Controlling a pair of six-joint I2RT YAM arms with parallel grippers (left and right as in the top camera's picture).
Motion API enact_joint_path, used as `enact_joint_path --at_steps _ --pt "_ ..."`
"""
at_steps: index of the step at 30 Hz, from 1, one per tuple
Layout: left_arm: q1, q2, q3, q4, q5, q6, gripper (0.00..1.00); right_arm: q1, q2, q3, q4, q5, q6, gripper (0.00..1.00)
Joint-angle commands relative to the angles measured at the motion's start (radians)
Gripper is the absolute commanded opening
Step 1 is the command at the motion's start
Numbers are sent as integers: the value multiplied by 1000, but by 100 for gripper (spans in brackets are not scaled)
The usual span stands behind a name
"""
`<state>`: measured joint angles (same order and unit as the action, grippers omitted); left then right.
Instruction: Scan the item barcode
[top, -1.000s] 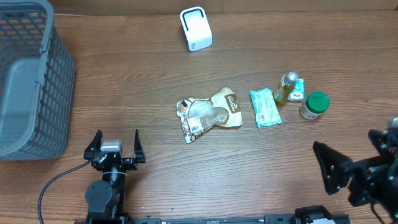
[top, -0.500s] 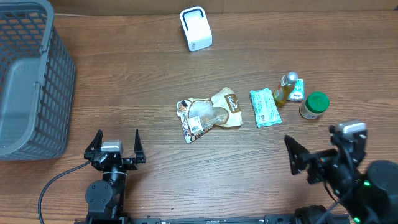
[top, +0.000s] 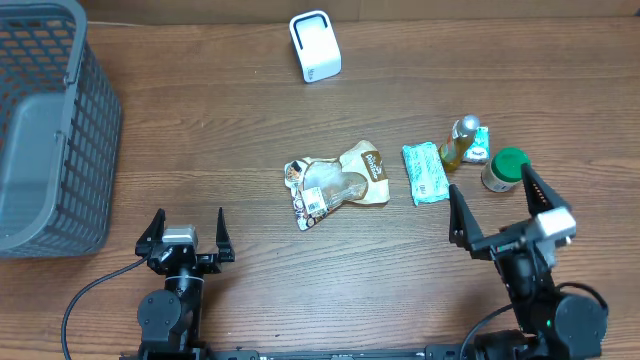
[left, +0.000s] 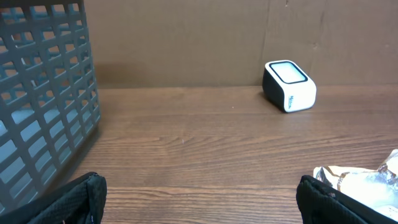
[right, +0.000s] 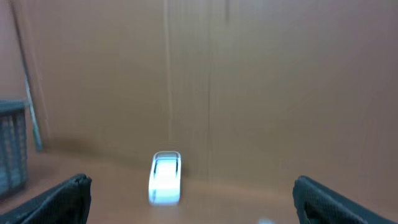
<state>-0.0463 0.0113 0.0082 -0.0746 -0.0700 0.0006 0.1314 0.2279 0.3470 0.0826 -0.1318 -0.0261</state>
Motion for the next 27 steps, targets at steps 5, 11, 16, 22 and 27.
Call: enact_joint_path --at_steps 5,11,16,22,27 --pt "-6 -7 -3 1 8 15 100 -4 -118 -182 282 -3 -3 100" --pt "-6 -7 -3 1 8 15 99 -4 -193 -306 403 -3 -3 100" --pt "-6 -7 -3 1 8 15 99 -5 -225 -339 336 0 -3 100" --pt "-6 -7 -3 1 8 15 100 -25 -225 -339 135 0 -3 100" --pt "-6 -7 -3 1 8 15 100 -51 -225 -339 -53 0 -4 100"
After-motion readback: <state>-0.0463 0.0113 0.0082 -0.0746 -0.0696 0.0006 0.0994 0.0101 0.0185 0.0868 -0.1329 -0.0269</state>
